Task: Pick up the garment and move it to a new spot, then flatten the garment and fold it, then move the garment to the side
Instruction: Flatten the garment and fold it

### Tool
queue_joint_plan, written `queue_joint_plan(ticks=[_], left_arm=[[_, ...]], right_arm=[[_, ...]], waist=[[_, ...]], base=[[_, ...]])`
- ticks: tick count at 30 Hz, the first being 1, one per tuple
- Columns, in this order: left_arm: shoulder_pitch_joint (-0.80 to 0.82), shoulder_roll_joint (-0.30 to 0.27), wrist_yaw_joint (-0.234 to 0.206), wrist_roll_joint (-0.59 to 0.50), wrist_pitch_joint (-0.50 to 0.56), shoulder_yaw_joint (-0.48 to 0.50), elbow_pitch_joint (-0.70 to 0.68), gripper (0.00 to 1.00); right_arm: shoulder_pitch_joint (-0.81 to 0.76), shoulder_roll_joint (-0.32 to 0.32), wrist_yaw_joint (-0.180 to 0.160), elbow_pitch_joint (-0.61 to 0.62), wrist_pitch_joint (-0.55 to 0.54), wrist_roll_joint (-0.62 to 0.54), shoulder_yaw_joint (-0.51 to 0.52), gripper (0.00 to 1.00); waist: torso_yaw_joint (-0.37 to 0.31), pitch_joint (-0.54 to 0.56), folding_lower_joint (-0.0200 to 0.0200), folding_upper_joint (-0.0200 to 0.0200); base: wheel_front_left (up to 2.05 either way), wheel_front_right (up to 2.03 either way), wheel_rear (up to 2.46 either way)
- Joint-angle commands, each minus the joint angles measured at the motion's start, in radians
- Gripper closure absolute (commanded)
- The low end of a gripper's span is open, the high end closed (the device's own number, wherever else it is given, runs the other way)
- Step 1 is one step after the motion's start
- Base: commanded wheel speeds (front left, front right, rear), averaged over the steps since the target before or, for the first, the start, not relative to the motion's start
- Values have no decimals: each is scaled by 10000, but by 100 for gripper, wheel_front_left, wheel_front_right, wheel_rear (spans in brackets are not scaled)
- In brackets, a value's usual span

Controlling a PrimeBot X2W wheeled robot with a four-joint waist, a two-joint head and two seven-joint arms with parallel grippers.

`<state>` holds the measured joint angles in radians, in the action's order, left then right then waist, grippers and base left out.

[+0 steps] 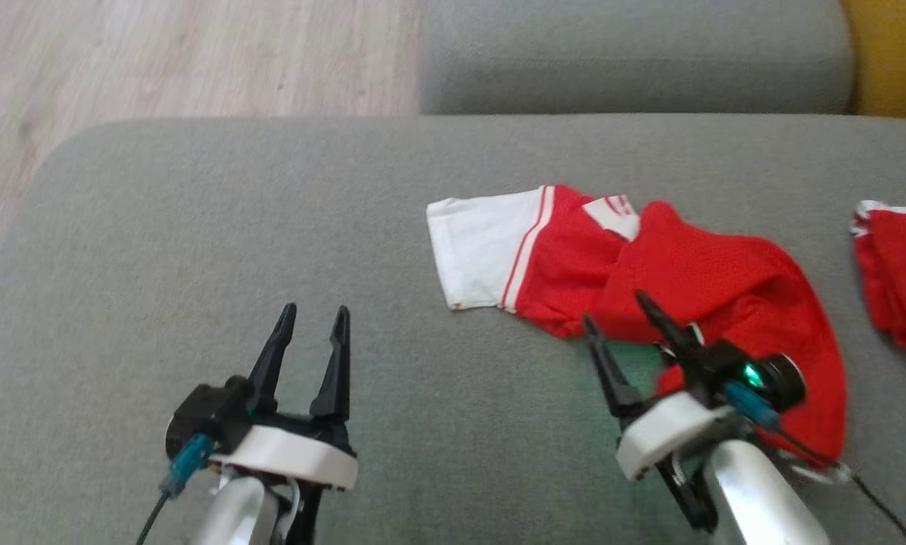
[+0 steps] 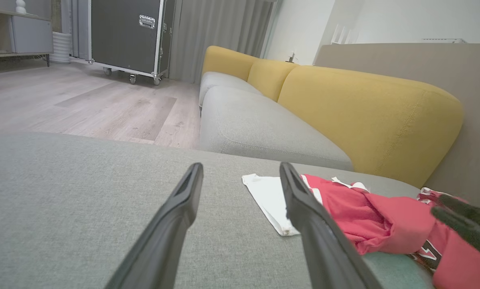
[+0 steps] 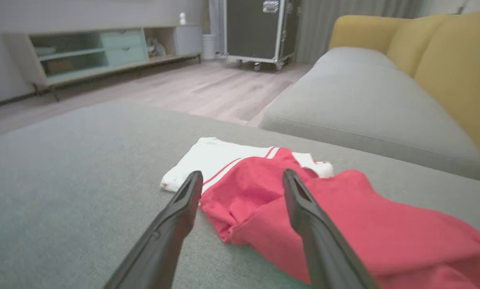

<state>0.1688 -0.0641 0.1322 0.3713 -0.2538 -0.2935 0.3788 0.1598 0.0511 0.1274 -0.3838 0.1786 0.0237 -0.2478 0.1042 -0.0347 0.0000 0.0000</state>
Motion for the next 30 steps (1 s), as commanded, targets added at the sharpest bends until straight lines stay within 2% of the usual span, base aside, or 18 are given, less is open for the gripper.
queue_joint_plan(ticks=[1,8,9,13,19,20,21,25,30], left_arm=[[626,-59,-16,85,-80,159,-334,0],[948,17,-16,248,-80,-166,-148,0],[948,17,-16,248,-80,-166,-148,0],[1071,49,-16,297,-80,-225,-112,0],[1159,79,-16,323,-80,-183,-125,0],[1159,84,-16,316,-80,-167,-126,0],[1156,88,-16,307,-80,-145,-125,0],[1083,100,-16,282,-80,-2,-139,0],[791,66,-15,195,-80,249,-127,0]], right_arm=[[964,207,33,-125,-345,-364,-590,0],[2550,845,33,-2551,-1188,-873,-1948,0],[2550,845,33,-2551,-1188,-873,-1948,0],[3355,937,33,-3954,-1383,-1180,-2099,0],[4086,689,33,-5665,-1553,-1393,-2118,0],[4173,632,33,-5873,-1503,-1383,-2098,38],[4260,572,33,-6041,-1414,-1394,-2093,100],[4643,269,33,-6248,-586,-1405,-2099,100],[4968,8,33,-5743,431,-1009,-2338,100]], waist=[[390,-371,0,0],[1057,-872,0,0],[1057,-872,0,0],[1359,-1002,0,0],[1483,-1115,0,0],[1473,-1120,0,0],[1454,-1118,0,0],[1234,-1022,0,0],[900,-690,0,0]], base=[[0,0,0],[0,0,0],[0,0,0],[0,0,0],[0,0,0],[0,0,0],[0,0,0],[0,0,0],[0,0,0]])
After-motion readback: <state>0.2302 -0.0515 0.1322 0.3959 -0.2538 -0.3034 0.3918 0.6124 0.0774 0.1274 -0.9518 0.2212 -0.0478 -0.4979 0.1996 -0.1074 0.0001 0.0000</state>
